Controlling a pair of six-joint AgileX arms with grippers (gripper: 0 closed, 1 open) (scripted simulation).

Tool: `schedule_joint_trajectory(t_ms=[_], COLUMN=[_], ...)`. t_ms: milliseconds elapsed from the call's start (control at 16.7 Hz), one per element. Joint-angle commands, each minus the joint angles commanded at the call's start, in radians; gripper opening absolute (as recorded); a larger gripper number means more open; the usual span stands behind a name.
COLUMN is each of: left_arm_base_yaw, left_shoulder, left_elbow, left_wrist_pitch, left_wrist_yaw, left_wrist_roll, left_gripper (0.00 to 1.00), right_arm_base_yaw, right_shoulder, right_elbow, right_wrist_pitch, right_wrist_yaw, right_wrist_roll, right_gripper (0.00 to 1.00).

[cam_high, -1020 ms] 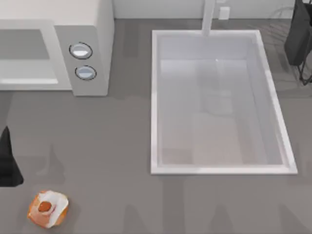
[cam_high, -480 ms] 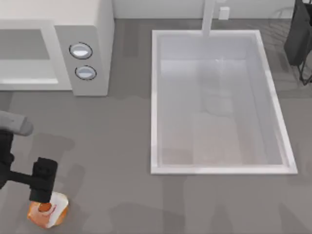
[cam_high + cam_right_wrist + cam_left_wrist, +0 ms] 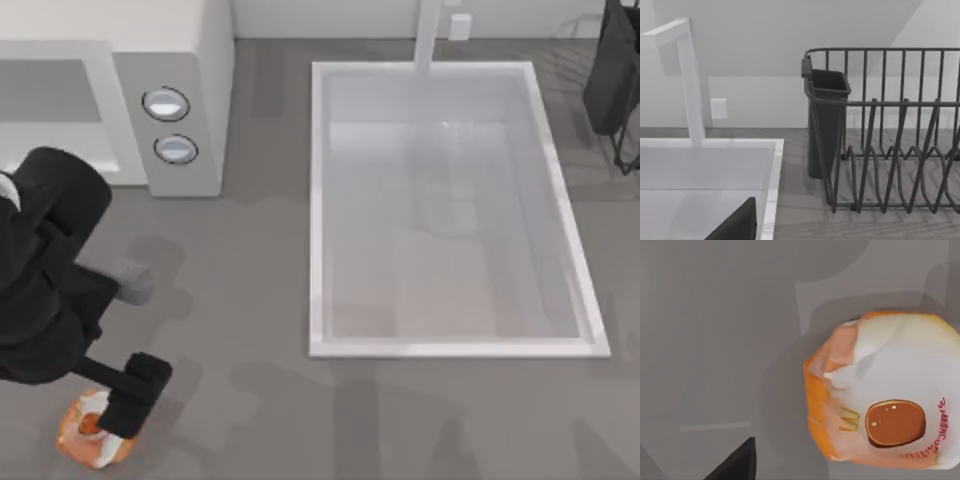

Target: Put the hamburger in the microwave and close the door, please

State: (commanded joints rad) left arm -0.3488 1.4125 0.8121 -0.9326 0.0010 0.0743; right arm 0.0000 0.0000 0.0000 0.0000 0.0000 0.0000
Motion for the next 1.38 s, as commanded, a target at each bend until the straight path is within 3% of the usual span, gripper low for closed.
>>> schedule_joint_trajectory(t_ms=[480, 960, 1320, 1380], left_arm_base_yaw=[-0.004, -0.005, -0.005, -0.005], left_shoulder=[0.033, 0.202, 0.225, 0.225], left_elbow=[0.004, -0.150, -0.168, -0.168], left_wrist_pitch=[-0.003, 0.330, 0.363, 0.363], left_wrist_yaw=[0.000, 0.000, 0.000, 0.000], left_wrist_roll=[0.003, 0.007, 0.007, 0.007], left_gripper=[1.00, 1.00, 1.00, 0.92], right_arm_base_yaw=[0.000, 0.000, 0.000, 0.000], right_shoulder=[0.000, 0.000, 0.000, 0.000], right_elbow=[0.000, 0.000, 0.000, 0.000], right_wrist_pitch=[0.000, 0.000, 0.000, 0.000], right_wrist_yaw=[0.000, 0.000, 0.000, 0.000], right_wrist_roll=[0.000, 0.000, 0.000, 0.000], right_gripper=[1.00, 1.00, 1.00, 1.00])
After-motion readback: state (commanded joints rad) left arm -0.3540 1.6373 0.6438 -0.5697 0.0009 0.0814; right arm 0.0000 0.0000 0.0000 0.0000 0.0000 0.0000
